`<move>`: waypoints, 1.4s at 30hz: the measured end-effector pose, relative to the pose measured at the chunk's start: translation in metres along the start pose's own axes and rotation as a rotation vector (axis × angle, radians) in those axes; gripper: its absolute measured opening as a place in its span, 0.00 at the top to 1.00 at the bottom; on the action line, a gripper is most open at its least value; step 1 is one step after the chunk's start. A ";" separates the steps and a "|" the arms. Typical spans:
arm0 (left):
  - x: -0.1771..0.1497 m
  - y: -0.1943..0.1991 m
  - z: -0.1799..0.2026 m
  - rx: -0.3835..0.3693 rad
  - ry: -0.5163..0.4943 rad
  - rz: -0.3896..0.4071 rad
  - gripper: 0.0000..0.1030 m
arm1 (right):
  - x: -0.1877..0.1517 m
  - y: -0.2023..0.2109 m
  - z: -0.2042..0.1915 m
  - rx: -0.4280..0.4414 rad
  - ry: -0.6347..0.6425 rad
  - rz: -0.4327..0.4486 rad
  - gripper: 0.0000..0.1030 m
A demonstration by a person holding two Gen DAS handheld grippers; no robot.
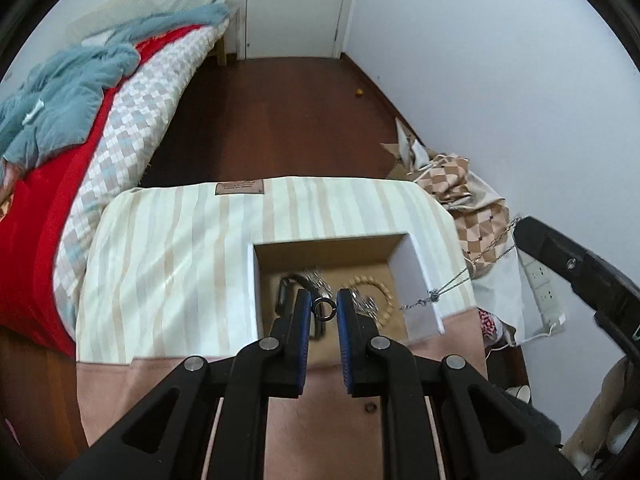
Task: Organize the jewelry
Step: 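Carry the pendant chain and black ring into the white box and open both tools, then raise both open tools out of the white box and back over the table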
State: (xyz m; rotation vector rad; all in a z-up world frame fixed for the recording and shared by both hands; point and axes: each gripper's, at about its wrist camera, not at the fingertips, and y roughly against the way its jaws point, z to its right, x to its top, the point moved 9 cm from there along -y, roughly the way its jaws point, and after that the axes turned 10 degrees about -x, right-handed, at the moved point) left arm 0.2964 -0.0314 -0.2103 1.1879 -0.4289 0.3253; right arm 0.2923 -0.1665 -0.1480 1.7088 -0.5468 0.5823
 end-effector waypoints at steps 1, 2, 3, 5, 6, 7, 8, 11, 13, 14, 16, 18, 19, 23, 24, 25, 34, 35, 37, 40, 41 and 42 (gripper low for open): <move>0.003 -0.008 -0.004 -0.005 0.008 -0.021 0.90 | 0.005 -0.011 -0.003 0.000 0.011 -0.017 0.90; 0.005 -0.017 -0.008 -0.005 0.017 -0.040 0.90 | 0.007 -0.024 -0.005 -0.003 0.024 -0.036 0.90; 0.006 -0.025 -0.013 -0.001 0.024 -0.056 0.90 | 0.008 -0.033 -0.006 -0.009 0.034 -0.051 0.90; 0.005 -0.044 -0.021 0.013 0.019 -0.101 0.90 | 0.008 -0.058 -0.008 -0.021 0.052 -0.091 0.90; 0.003 -0.052 -0.025 0.017 0.026 -0.117 0.90 | 0.007 -0.070 -0.007 -0.030 0.061 -0.112 0.90; 0.002 -0.061 -0.028 0.016 0.029 -0.138 0.90 | 0.005 -0.082 -0.006 -0.042 0.067 -0.129 0.90; 0.000 -0.066 -0.031 0.014 0.032 -0.154 0.90 | 0.004 -0.093 -0.005 -0.053 0.076 -0.148 0.90; -0.006 -0.083 -0.040 0.008 0.061 -0.198 0.89 | 0.001 -0.117 0.001 -0.078 0.091 -0.179 0.90; -0.007 -0.090 -0.048 0.033 0.085 -0.222 0.88 | 0.002 -0.128 0.004 -0.093 0.103 -0.190 0.90; -0.008 -0.092 -0.051 0.036 0.109 -0.233 0.88 | 0.002 -0.132 0.005 -0.099 0.113 -0.200 0.90; -0.007 -0.090 -0.055 0.023 0.146 -0.230 0.88 | 0.000 -0.140 0.006 -0.098 0.120 -0.223 0.90; -0.003 -0.085 -0.058 0.021 0.169 -0.211 0.87 | -0.002 -0.146 0.008 -0.101 0.124 -0.253 0.90; -0.001 -0.082 -0.059 0.027 0.170 -0.202 0.86 | -0.003 -0.147 0.009 -0.103 0.121 -0.264 0.90; 0.006 -0.063 -0.063 0.068 0.159 -0.151 0.50 | -0.004 -0.148 0.014 -0.108 0.100 -0.287 0.85; 0.008 -0.057 -0.064 0.083 0.151 -0.132 0.42 | -0.004 -0.146 0.015 -0.104 0.092 -0.286 0.81; 0.010 -0.053 -0.065 0.096 0.142 -0.113 0.33 | -0.003 -0.143 0.017 -0.103 0.086 -0.282 0.69; 0.006 -0.015 -0.074 0.240 0.069 -0.009 0.06 | -0.007 -0.109 0.023 -0.152 0.073 -0.236 0.35; 0.003 -0.013 -0.074 0.252 0.059 -0.005 0.05 | -0.010 -0.105 0.024 -0.167 0.078 -0.235 0.23; -0.004 -0.009 -0.073 0.272 0.044 0.003 0.02 | -0.017 -0.100 0.025 -0.203 0.099 -0.235 0.11; -0.017 -0.003 -0.069 0.284 0.030 0.013 0.01 | -0.036 -0.091 0.024 -0.262 0.139 -0.243 0.03; -0.021 -0.002 -0.068 0.285 0.027 0.012 0.01 | -0.041 -0.088 0.023 -0.274 0.147 -0.244 0.00; -0.027 0.000 -0.067 0.292 0.024 0.012 0.01 | -0.046 -0.086 0.022 -0.282 0.157 -0.243 0.00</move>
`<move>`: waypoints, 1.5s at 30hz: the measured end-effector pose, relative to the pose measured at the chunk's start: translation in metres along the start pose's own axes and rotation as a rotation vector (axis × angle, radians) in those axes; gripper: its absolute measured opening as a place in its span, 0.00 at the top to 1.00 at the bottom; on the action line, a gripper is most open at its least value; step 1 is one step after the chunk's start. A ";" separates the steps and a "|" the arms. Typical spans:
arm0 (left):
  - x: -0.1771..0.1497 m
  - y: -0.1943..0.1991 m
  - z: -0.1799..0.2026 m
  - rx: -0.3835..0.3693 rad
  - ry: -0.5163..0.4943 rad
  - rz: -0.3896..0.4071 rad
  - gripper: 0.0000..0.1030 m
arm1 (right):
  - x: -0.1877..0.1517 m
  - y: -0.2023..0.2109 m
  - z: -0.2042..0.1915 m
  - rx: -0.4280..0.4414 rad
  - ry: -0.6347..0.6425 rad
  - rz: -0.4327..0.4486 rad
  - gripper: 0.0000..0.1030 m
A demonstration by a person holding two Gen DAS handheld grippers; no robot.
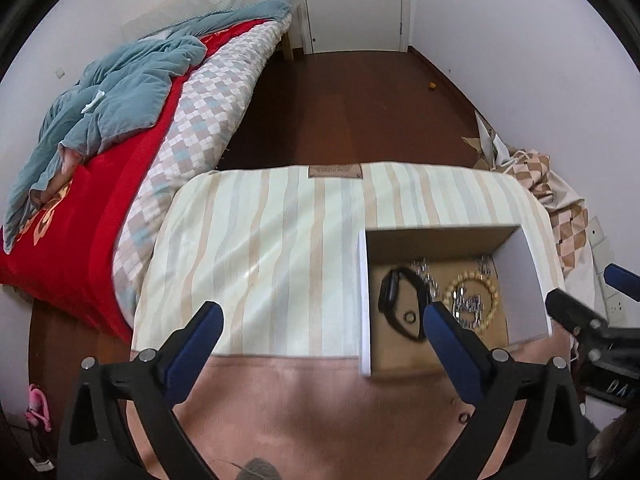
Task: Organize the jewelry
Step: 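Raise both open tools out of the white box and back over the table, then grasp the remaining black ring with the right tool while the left tool grasps the earring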
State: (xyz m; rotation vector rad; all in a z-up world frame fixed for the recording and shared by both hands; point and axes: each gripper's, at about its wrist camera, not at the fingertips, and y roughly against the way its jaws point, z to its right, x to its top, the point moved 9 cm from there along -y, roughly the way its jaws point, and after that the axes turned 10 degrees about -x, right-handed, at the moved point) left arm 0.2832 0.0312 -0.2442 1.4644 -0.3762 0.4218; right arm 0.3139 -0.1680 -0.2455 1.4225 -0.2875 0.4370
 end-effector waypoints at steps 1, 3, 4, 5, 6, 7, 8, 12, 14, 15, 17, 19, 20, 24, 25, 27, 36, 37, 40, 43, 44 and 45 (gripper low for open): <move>-0.004 0.002 0.000 0.005 0.001 0.002 0.01 | -0.006 0.001 -0.001 -0.010 0.010 0.000 0.00; -0.010 0.008 -0.001 0.012 0.004 0.007 0.01 | -0.016 0.006 -0.005 -0.024 0.019 0.005 0.00; -0.014 0.013 -0.002 0.015 0.006 0.015 0.01 | -0.021 0.009 -0.006 -0.028 0.022 0.008 0.00; -0.016 0.017 -0.003 0.019 0.006 0.021 0.01 | -0.024 0.012 -0.007 -0.032 0.023 0.010 0.00; -0.020 0.023 -0.004 0.027 0.006 0.027 0.01 | -0.028 0.017 -0.007 -0.031 0.020 0.015 0.00; -0.021 0.026 -0.005 0.030 0.007 0.030 0.01 | -0.029 0.021 -0.007 -0.031 0.017 0.019 0.00; -0.023 0.033 -0.006 0.035 0.009 0.038 0.01 | -0.030 0.025 -0.008 -0.034 0.016 0.025 0.00; -0.026 0.058 -0.007 0.054 0.008 0.087 0.01 | -0.033 0.053 -0.005 -0.047 0.001 0.075 0.00; -0.027 0.070 -0.006 0.054 0.008 0.110 0.01 | -0.032 0.067 -0.004 -0.051 -0.003 0.099 0.00; -0.027 0.077 -0.005 0.053 0.006 0.120 0.01 | -0.033 0.075 -0.004 -0.054 -0.005 0.112 0.00; -0.028 0.091 -0.002 0.047 0.004 0.143 0.01 | -0.033 0.087 -0.005 -0.061 -0.007 0.132 0.00; -0.029 0.101 0.001 0.039 0.002 0.159 0.01 | -0.035 0.100 -0.004 -0.063 -0.011 0.150 0.00; -0.030 0.106 0.001 0.036 0.001 0.168 0.01 | -0.037 0.105 -0.003 -0.060 -0.016 0.156 0.00; -0.034 0.122 0.005 0.037 -0.005 0.204 0.01 | -0.042 0.123 0.000 -0.063 -0.033 0.184 0.00; -0.035 0.125 0.005 0.039 -0.005 0.210 0.01 | -0.044 0.128 0.001 -0.065 -0.039 0.192 0.00; -0.037 0.130 0.005 0.032 -0.001 0.218 0.01 | -0.046 0.135 0.004 -0.067 -0.048 0.204 0.00; -0.054 0.125 -0.003 0.069 0.041 0.232 0.01 | -0.064 0.145 0.008 -0.051 -0.067 0.208 0.00; -0.058 0.118 -0.006 0.077 0.047 0.221 0.01 | -0.069 0.139 0.008 -0.049 -0.066 0.196 0.00; -0.074 0.091 -0.013 0.091 0.059 0.167 0.01 | -0.085 0.111 0.003 -0.022 -0.070 0.149 0.00; -0.095 0.055 -0.022 0.118 0.060 0.086 0.01 | -0.107 0.070 -0.009 -0.005 -0.061 0.092 0.00; -0.103 0.042 -0.026 0.130 0.063 0.055 0.01 | -0.116 0.052 -0.013 -0.012 -0.050 0.065 0.00; -0.107 0.034 -0.028 0.135 0.067 0.040 0.01 | -0.123 0.038 -0.018 -0.005 -0.047 0.045 0.02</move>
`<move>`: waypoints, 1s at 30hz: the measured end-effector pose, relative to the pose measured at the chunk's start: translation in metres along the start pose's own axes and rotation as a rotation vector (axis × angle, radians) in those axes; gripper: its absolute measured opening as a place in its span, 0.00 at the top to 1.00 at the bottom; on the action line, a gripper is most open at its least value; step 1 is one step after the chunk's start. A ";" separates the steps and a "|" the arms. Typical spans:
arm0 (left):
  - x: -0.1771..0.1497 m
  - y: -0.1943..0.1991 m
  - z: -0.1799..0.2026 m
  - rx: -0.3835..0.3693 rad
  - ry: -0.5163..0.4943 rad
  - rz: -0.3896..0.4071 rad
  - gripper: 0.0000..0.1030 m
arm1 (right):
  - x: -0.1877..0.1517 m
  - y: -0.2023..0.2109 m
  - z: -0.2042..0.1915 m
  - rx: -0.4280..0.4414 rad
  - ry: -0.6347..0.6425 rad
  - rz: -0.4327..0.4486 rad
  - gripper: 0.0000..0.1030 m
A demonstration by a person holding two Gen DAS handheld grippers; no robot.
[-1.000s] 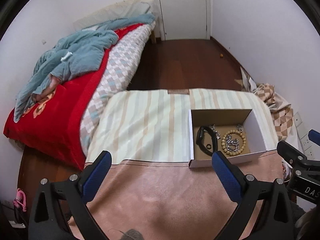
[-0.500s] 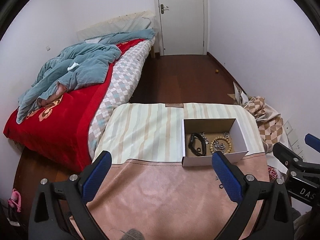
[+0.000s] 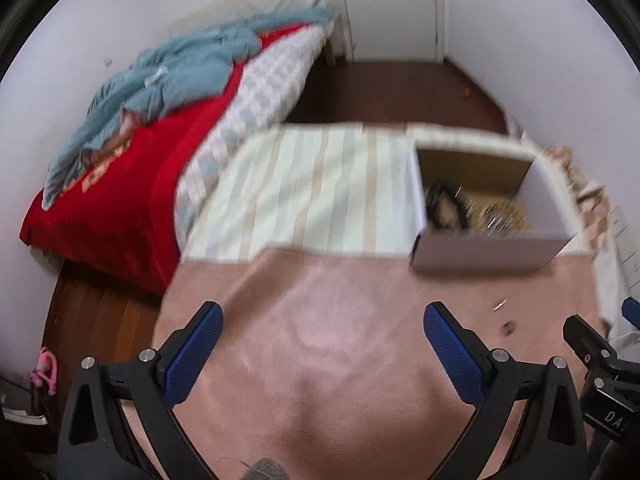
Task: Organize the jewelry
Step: 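Grasp the remaining black ring with the right tool while the left tool grasps the earring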
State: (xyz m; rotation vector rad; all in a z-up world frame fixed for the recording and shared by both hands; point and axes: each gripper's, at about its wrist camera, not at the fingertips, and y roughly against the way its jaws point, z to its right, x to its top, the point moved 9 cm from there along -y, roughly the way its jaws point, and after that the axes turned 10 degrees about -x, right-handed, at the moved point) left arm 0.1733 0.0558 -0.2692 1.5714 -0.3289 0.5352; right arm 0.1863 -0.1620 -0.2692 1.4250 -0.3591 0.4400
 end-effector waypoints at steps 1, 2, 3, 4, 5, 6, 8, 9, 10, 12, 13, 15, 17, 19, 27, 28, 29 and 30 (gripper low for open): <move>-0.008 -0.013 -0.002 0.006 0.006 -0.027 0.01 | -0.007 -0.010 -0.004 0.010 -0.001 -0.012 0.09; -0.014 -0.021 -0.004 0.010 0.009 -0.047 0.01 | -0.013 -0.021 -0.008 0.018 0.002 -0.026 0.21; -0.020 -0.029 -0.005 0.013 0.010 -0.068 0.01 | -0.020 -0.034 -0.014 0.029 0.006 -0.038 0.26; -0.023 -0.035 -0.005 0.016 0.010 -0.083 0.01 | -0.024 -0.042 -0.018 0.042 0.004 -0.042 0.33; -0.028 -0.041 -0.006 0.018 0.009 -0.100 0.01 | -0.028 -0.049 -0.024 0.061 -0.001 -0.044 0.35; -0.031 -0.046 -0.007 0.021 0.008 -0.112 0.01 | -0.032 -0.057 -0.029 0.076 -0.001 -0.044 0.36; -0.036 -0.052 -0.010 0.022 0.008 -0.128 0.01 | -0.037 -0.066 -0.035 0.087 0.005 -0.043 0.38; -0.039 -0.055 -0.011 0.022 0.010 -0.138 0.01 | -0.037 -0.069 -0.039 0.095 0.008 -0.044 0.38; -0.041 -0.057 -0.012 0.022 0.011 -0.143 0.01 | -0.039 -0.072 -0.042 0.100 0.015 -0.041 0.39; -0.043 -0.061 -0.013 0.022 0.013 -0.154 0.01 | -0.041 -0.074 -0.048 0.094 0.033 -0.018 0.44; -0.044 -0.062 -0.013 0.021 0.014 -0.160 0.01 | -0.040 -0.075 -0.049 0.089 0.041 -0.011 0.49; -0.046 -0.064 -0.012 0.020 0.013 -0.167 0.01 | -0.038 -0.075 -0.052 0.069 0.060 0.012 0.63; -0.045 -0.066 -0.010 0.017 0.011 -0.172 0.01 | -0.036 -0.076 -0.055 0.061 0.076 0.027 0.88; -0.043 -0.067 -0.005 0.009 0.010 -0.172 0.01 | -0.035 -0.074 -0.053 0.067 0.078 0.029 0.88; -0.023 -0.070 0.059 -0.123 -0.033 -0.150 0.01 | -0.024 -0.055 -0.002 0.095 -0.092 0.046 0.88; -0.022 -0.071 0.070 -0.143 -0.041 -0.152 0.01 | -0.023 -0.054 0.005 0.091 -0.105 0.047 0.88; -0.020 -0.073 0.081 -0.160 -0.047 -0.155 0.01 | -0.023 -0.053 0.012 0.086 -0.122 0.045 0.88; -0.020 -0.074 0.088 -0.170 -0.052 -0.158 0.01 | -0.023 -0.053 0.018 0.082 -0.135 0.043 0.88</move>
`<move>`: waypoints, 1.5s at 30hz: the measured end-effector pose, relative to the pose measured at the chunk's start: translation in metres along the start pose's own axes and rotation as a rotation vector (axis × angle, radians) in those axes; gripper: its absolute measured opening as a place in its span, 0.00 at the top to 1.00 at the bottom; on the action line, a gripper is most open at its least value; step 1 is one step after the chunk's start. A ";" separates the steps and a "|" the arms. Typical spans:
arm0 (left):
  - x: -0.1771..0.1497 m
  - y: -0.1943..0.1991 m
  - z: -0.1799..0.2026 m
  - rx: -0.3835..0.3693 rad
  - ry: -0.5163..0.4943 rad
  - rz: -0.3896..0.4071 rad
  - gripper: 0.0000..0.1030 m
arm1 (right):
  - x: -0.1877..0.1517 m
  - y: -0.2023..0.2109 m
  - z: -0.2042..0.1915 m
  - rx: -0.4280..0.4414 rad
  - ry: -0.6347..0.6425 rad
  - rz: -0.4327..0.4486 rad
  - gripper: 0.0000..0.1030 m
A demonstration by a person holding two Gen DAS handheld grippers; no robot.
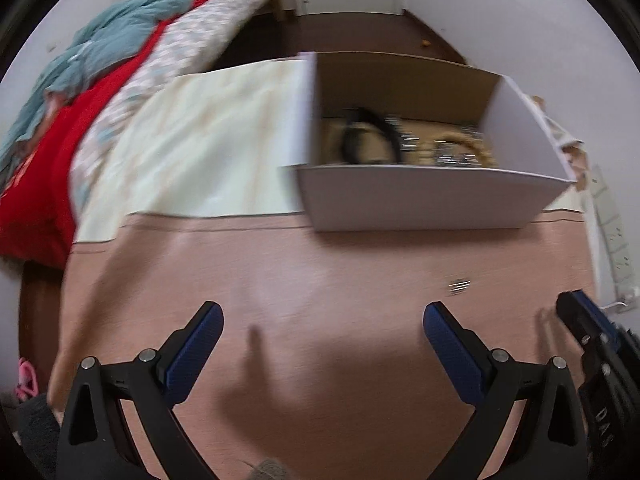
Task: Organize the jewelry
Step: 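Grasp the remaining black ring with the right tool while the left tool grasps the earring, then lower the black ring and earring into the white box and open both tools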
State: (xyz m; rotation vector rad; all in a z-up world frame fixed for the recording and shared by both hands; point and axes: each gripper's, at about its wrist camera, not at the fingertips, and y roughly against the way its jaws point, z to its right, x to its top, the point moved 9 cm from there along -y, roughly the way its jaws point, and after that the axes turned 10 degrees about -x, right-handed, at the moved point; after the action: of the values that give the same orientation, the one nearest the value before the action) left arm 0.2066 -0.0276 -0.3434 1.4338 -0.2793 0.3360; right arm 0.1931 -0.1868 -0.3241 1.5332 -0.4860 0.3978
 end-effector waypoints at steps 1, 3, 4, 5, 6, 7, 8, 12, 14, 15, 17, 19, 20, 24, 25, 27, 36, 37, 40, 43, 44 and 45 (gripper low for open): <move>0.001 -0.004 0.010 -0.008 -0.008 -0.007 0.01 | 0.001 0.000 0.007 -0.007 -0.014 -0.001 0.88; 0.002 -0.011 0.024 -0.019 -0.011 -0.024 0.01 | 0.001 -0.002 0.018 -0.024 -0.027 -0.002 0.88; 0.002 -0.015 0.032 -0.033 -0.012 -0.031 0.01 | 0.001 -0.003 0.022 -0.028 -0.035 -0.003 0.88; 0.002 -0.017 0.037 -0.039 -0.014 -0.034 0.01 | 0.001 -0.005 0.027 -0.032 -0.046 -0.006 0.88; 0.003 -0.019 0.041 -0.041 -0.017 -0.036 0.01 | 0.001 -0.006 0.032 -0.035 -0.053 -0.008 0.88; 0.003 -0.021 0.047 -0.046 -0.024 -0.035 0.03 | 0.002 -0.007 0.038 -0.037 -0.061 -0.009 0.88; 0.004 -0.022 0.051 -0.049 -0.035 -0.031 0.11 | 0.002 -0.009 0.041 -0.039 -0.067 -0.011 0.88; 0.003 -0.027 0.063 -0.072 -0.062 -0.044 0.47 | 0.004 -0.011 0.048 -0.044 -0.086 -0.010 0.88; 0.003 -0.024 0.066 -0.077 -0.073 -0.033 0.66 | 0.005 -0.012 0.049 -0.045 -0.088 -0.011 0.87; 0.004 -0.024 0.067 -0.080 -0.082 -0.032 0.69 | 0.006 -0.012 0.049 -0.044 -0.088 -0.009 0.87; 0.003 -0.023 0.071 -0.084 -0.096 -0.028 0.83 | 0.006 -0.012 0.050 -0.046 -0.088 -0.006 0.87; 0.004 -0.023 0.071 -0.089 -0.100 -0.028 0.89 | 0.007 -0.012 0.049 -0.046 -0.090 -0.005 0.87; 0.004 -0.023 0.070 -0.091 -0.099 -0.028 0.92 | 0.007 -0.012 0.049 -0.046 -0.089 -0.003 0.87; 0.006 -0.018 0.068 -0.106 -0.100 -0.017 0.94 | 0.010 -0.006 0.045 -0.043 -0.083 0.008 0.87; 0.007 -0.017 0.068 -0.110 -0.101 -0.014 0.94 | 0.011 -0.004 0.045 -0.041 -0.083 0.012 0.87; 0.007 -0.012 0.068 -0.122 -0.102 -0.007 0.94 | 0.015 0.000 0.043 -0.037 -0.083 0.022 0.87; 0.034 0.042 0.057 -0.196 -0.080 0.063 0.94 | 0.046 0.034 0.034 0.021 -0.092 0.084 0.87; 0.044 0.052 0.053 -0.208 -0.071 0.078 0.94 | 0.052 0.038 0.031 0.032 -0.090 0.090 0.88; 0.069 0.065 0.043 -0.223 -0.057 0.094 0.94 | 0.073 0.045 0.015 0.078 -0.071 0.101 0.88; 0.096 0.062 0.031 -0.219 -0.049 0.088 0.94 | 0.097 0.038 -0.006 0.130 -0.038 0.085 0.88; 0.106 0.058 0.025 -0.217 -0.042 0.082 0.94 | 0.105 0.033 -0.012 0.140 -0.025 0.074 0.88; 0.114 0.054 0.020 -0.210 -0.041 0.074 0.94 | 0.113 0.025 -0.019 0.148 -0.005 0.052 0.88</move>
State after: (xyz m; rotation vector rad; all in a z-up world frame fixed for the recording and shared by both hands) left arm 0.2913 -0.0358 -0.2480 1.2262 -0.3903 0.3276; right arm 0.2757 -0.1743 -0.2421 1.6675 -0.5104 0.4789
